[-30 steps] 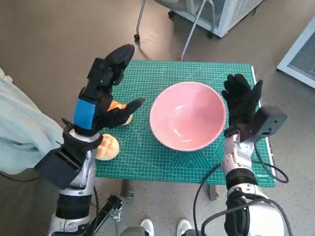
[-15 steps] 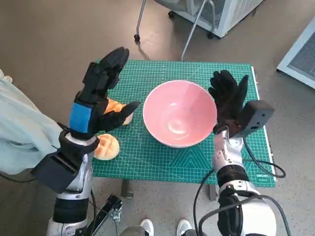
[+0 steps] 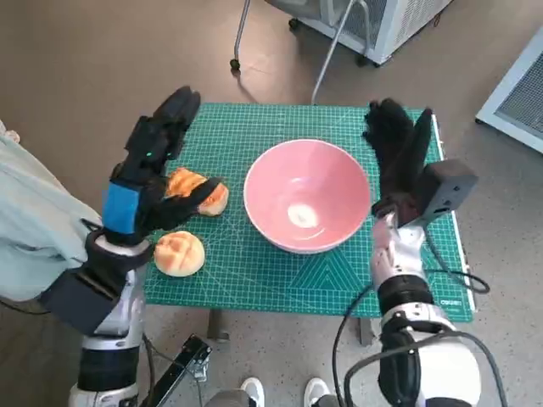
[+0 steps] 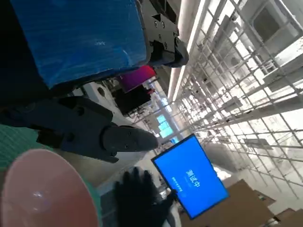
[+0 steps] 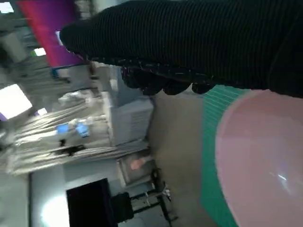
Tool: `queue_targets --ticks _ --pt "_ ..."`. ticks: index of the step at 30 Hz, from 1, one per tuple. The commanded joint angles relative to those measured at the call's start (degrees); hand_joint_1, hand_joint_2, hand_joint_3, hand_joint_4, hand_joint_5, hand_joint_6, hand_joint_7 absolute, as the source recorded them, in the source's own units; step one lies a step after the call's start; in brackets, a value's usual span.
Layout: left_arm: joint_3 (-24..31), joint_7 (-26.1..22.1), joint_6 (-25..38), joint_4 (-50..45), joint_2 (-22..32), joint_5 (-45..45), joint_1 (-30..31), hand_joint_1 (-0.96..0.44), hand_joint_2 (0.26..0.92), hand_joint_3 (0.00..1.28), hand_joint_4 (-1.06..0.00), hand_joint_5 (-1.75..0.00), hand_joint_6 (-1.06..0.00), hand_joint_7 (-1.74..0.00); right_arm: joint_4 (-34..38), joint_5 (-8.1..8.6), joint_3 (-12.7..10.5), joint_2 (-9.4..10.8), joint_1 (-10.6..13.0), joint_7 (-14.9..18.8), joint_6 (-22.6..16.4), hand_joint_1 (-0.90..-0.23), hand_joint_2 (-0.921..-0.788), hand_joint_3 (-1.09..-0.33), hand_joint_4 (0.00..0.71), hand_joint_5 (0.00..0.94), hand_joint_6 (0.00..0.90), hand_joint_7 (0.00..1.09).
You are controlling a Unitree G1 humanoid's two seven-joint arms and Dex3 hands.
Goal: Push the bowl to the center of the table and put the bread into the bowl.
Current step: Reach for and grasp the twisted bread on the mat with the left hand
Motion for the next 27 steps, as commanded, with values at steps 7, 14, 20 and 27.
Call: queue_targets --ticks 7,14,20,27 --pt "5.71 -3.44 -2.6 3.27 10.51 2.07 3.05 -0.43 0.921 0.24 -0.32 -0.01 -0.33 -0.09 -5.57 1.98 1.56 -0.5 -0.41 9.48 -11.22 -0.659 -0.921 -0.829 0.321 0.023 0.138 0.67" --pt "6.41 -4.65 -1.66 6.17 19.26 8.17 2.46 -0.43 0.921 0.18 -0.29 0.0 -0.32 -0.06 -12.89 4.39 4.43 -0.22 1.51 18.39 -15.67 -0.684 -0.921 -0.797 0.323 0.018 0.114 0.72" --pt "4.61 -6.47 -1.89 9.52 25.12 12.32 0.25 -0.38 0.919 0.07 -0.26 0.0 -0.32 -0.02 -22.68 6.22 8.39 -0.31 4.47 24.58 -16.62 -0.676 -0.921 -0.804 0.321 0.013 0.043 0.84" --pt "0.34 -9.8 0.72 11.44 29.02 16.05 -3.48 -0.28 0.855 0.01 -0.2 0.0 -0.3 0.0 -30.11 9.03 10.96 -0.77 6.69 28.56 -15.39 -0.668 -0.921 -0.808 0.319 0.013 0.002 0.92"
